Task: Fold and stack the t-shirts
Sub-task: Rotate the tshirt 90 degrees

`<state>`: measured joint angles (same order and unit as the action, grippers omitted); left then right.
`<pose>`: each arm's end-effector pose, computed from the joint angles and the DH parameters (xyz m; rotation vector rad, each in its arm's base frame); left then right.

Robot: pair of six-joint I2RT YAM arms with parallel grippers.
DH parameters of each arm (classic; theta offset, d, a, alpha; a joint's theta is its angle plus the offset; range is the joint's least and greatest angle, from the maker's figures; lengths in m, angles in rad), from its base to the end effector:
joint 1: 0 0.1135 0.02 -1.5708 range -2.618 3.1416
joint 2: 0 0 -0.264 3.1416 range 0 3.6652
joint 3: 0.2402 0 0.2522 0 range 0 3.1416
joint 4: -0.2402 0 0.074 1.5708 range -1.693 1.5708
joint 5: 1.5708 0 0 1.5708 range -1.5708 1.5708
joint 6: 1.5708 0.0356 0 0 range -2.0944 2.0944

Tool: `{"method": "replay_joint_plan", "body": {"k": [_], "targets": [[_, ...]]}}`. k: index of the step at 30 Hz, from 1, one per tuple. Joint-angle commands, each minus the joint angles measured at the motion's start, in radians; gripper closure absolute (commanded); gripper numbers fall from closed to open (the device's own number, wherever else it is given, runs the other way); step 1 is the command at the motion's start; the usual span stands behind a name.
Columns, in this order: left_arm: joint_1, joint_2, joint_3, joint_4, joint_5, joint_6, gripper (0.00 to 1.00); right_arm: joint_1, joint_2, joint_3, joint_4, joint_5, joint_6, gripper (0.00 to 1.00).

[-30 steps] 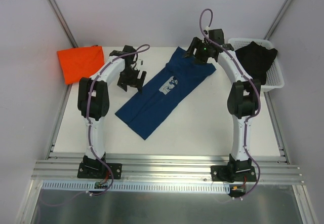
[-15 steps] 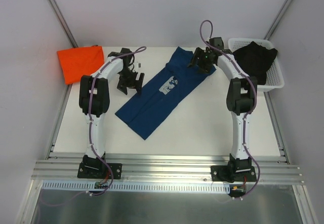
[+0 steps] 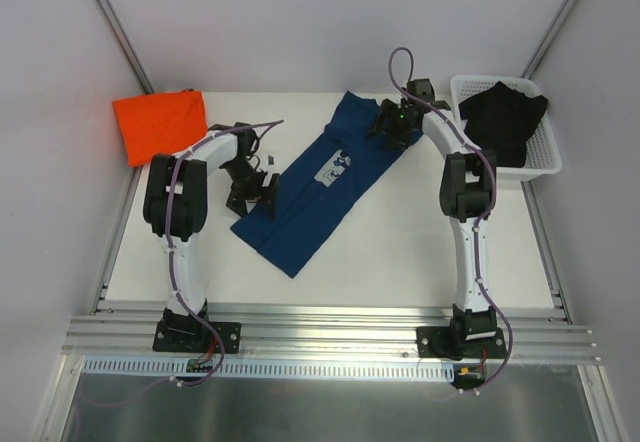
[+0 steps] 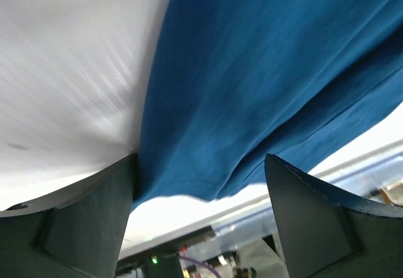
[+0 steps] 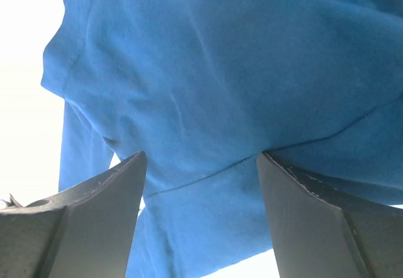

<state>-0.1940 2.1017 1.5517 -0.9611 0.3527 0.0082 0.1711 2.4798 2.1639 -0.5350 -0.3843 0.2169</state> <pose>0.3904 -0.0892 0.1571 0.3257 3.0489 -0.5526 0.5400 0.1068 0.1762 -0.1224 2.4363 0.6409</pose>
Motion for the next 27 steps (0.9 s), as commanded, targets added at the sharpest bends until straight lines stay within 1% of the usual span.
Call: {"method": "replay_joint_plan", "body": {"k": [1, 7, 10, 15, 21, 27], "targets": [[0.002, -0.077, -0.096, -0.048, 0.058, -0.005, 0.18, 0.022, 0.033, 0.08, 0.015, -0.007, 0.012, 0.25], [-0.047, -0.161, -0.241, -0.054, 0.111, -0.005, 0.21, 0.05, 0.106, 0.175, 0.043, -0.014, 0.036, 0.25], [-0.105, -0.201, -0.291, -0.054, 0.14, -0.036, 0.21, 0.065, 0.134, 0.206, 0.056, -0.018, 0.047, 0.25], [-0.234, -0.267, -0.329, -0.038, 0.155, -0.043, 0.22, 0.091, 0.159, 0.229, 0.073, -0.033, 0.065, 0.25], [-0.378, -0.347, -0.4, -0.004, 0.14, -0.06, 0.23, 0.113, 0.183, 0.26, 0.101, -0.042, 0.082, 0.25], [-0.439, -0.378, -0.444, 0.013, 0.147, -0.07, 0.24, 0.131, 0.221, 0.312, 0.158, -0.039, 0.102, 0.25]]}}
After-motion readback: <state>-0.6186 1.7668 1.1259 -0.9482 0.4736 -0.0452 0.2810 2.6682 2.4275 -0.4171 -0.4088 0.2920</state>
